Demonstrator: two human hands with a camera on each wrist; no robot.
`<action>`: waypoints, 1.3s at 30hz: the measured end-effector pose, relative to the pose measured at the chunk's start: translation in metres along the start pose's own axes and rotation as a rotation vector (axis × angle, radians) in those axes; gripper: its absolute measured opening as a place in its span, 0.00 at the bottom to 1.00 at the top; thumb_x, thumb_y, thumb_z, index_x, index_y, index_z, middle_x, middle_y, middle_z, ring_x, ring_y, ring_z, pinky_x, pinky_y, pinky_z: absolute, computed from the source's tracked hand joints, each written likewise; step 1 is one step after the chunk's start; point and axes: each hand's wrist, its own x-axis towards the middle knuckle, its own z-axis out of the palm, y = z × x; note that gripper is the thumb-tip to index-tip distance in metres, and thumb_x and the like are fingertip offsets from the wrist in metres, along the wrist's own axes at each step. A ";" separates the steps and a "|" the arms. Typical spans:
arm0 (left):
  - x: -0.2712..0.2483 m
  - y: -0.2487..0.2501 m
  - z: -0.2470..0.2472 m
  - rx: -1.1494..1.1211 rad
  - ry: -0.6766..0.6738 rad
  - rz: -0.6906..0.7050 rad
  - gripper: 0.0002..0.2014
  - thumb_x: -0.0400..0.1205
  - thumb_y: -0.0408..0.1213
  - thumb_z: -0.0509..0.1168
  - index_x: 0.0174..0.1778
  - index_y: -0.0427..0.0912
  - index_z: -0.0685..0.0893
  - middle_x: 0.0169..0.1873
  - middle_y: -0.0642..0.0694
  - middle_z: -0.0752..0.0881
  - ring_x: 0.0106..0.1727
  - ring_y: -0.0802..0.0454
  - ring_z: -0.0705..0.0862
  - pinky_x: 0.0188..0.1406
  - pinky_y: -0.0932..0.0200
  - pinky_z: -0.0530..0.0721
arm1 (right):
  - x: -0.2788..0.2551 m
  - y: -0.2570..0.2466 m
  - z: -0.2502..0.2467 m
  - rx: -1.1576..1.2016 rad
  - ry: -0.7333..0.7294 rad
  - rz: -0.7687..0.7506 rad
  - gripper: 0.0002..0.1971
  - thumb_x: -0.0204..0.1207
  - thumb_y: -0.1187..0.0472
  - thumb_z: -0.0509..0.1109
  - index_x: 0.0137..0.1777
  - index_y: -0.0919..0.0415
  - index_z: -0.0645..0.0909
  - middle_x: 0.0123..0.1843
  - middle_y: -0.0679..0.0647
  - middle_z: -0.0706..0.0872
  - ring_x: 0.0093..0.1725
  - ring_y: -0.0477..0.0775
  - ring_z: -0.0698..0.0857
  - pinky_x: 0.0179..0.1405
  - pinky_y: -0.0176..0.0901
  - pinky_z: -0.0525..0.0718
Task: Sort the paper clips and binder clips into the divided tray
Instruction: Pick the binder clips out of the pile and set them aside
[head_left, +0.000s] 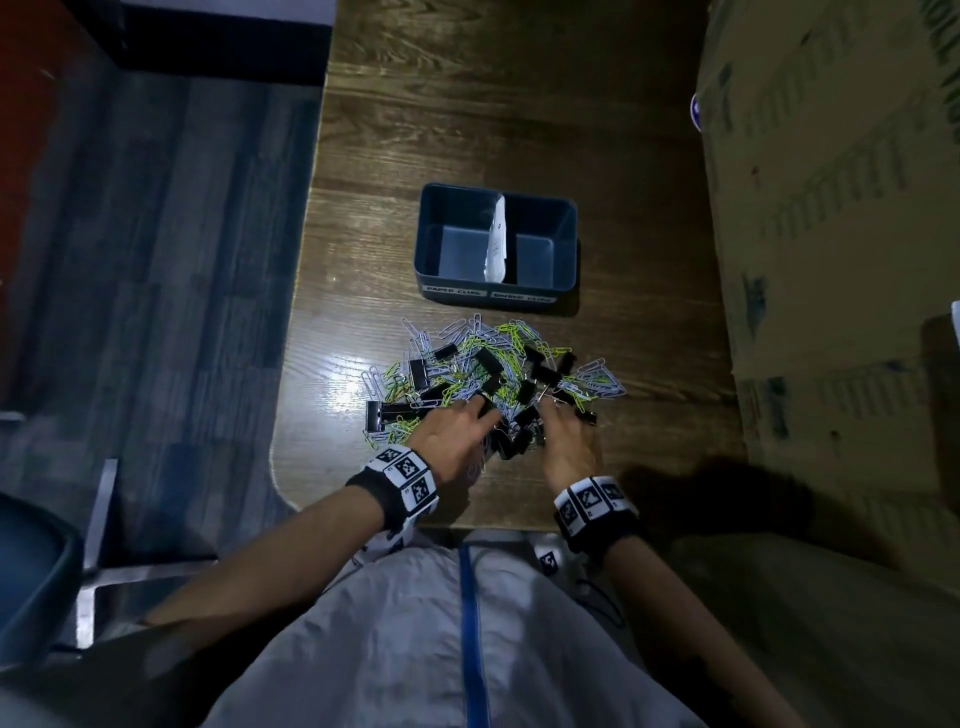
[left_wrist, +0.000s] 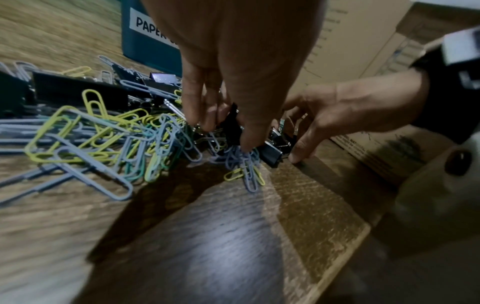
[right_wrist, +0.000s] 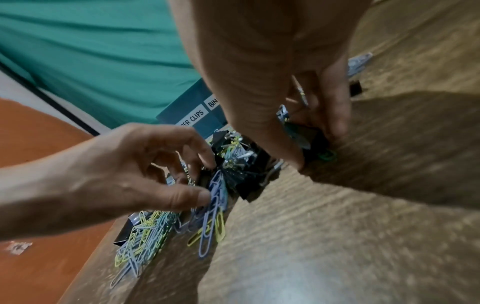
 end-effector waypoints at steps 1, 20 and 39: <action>0.001 0.000 -0.001 -0.023 0.008 -0.015 0.28 0.76 0.30 0.71 0.67 0.47 0.65 0.61 0.41 0.74 0.46 0.47 0.80 0.38 0.57 0.83 | 0.000 0.001 0.001 0.001 0.022 -0.017 0.34 0.76 0.78 0.62 0.79 0.50 0.63 0.75 0.60 0.73 0.65 0.67 0.81 0.61 0.64 0.82; -0.022 -0.073 -0.061 -0.930 0.492 -0.431 0.12 0.77 0.26 0.70 0.52 0.44 0.83 0.42 0.48 0.86 0.34 0.59 0.84 0.21 0.72 0.78 | 0.000 0.040 -0.031 0.311 0.137 -0.161 0.19 0.65 0.69 0.80 0.53 0.56 0.79 0.44 0.45 0.81 0.39 0.44 0.81 0.30 0.27 0.73; -0.062 -0.123 -0.034 -0.352 0.247 -0.603 0.17 0.81 0.52 0.65 0.59 0.46 0.74 0.59 0.43 0.75 0.51 0.43 0.82 0.49 0.45 0.81 | 0.050 0.119 -0.051 0.571 0.261 0.350 0.16 0.70 0.75 0.78 0.58 0.70 0.84 0.56 0.68 0.88 0.49 0.58 0.83 0.47 0.44 0.76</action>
